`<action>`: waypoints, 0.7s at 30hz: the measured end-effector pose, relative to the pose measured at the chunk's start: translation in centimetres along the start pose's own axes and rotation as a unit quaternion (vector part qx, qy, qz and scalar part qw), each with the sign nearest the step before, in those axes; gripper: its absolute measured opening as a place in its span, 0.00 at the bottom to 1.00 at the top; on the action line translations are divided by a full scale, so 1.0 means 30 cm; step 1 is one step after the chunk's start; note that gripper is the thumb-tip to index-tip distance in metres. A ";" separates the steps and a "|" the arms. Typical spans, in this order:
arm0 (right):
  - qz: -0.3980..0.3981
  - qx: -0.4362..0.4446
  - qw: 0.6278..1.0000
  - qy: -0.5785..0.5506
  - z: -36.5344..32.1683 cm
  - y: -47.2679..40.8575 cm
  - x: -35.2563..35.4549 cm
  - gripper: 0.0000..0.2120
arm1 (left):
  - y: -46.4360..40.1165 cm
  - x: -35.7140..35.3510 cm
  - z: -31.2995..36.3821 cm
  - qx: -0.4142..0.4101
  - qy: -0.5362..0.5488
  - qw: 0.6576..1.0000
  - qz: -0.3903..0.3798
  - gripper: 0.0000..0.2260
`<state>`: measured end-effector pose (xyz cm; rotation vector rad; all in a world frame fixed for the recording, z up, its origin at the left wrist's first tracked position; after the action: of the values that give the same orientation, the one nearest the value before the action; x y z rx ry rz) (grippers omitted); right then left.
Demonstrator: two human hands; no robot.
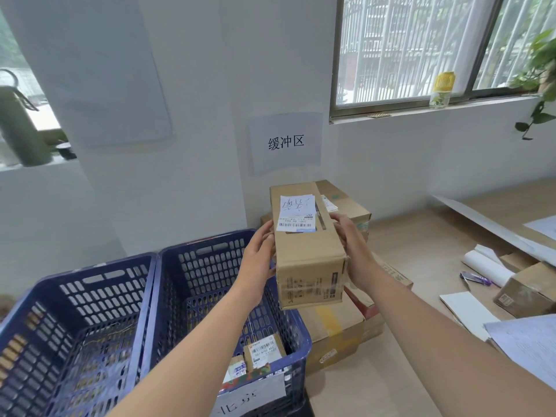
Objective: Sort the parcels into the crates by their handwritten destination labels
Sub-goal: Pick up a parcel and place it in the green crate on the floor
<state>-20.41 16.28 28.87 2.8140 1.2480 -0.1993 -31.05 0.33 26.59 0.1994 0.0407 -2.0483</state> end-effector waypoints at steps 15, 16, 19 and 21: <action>-0.077 -0.005 0.997 0.032 0.031 0.003 -0.059 0.17 | -0.024 0.037 0.001 -0.007 0.037 0.999 0.024 0.11; -0.104 -0.014 0.993 0.048 0.035 0.006 -0.078 0.20 | -0.025 0.044 0.008 -0.012 0.041 0.999 0.028 0.12; -0.144 -0.023 0.987 0.073 0.029 0.000 -0.098 0.25 | -0.041 0.060 -0.002 0.000 0.043 0.999 0.024 0.16; -0.153 -0.024 0.984 0.093 0.014 -0.020 -0.090 0.29 | -0.052 0.072 0.000 -0.010 -0.033 0.999 0.014 0.26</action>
<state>-22.68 14.66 28.83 2.6371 1.6980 0.0823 -33.40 -0.82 26.15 0.1194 0.0165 -2.0255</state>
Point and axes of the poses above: each hand's wrist, its own y-axis away from the middle knuckle, its own x-axis out of the back of the hand, z = x × y, the point moved 10 cm from there along -y, towards the middle knuckle, and after that the axes turned 8 degrees about z, right-handed, at the moved point
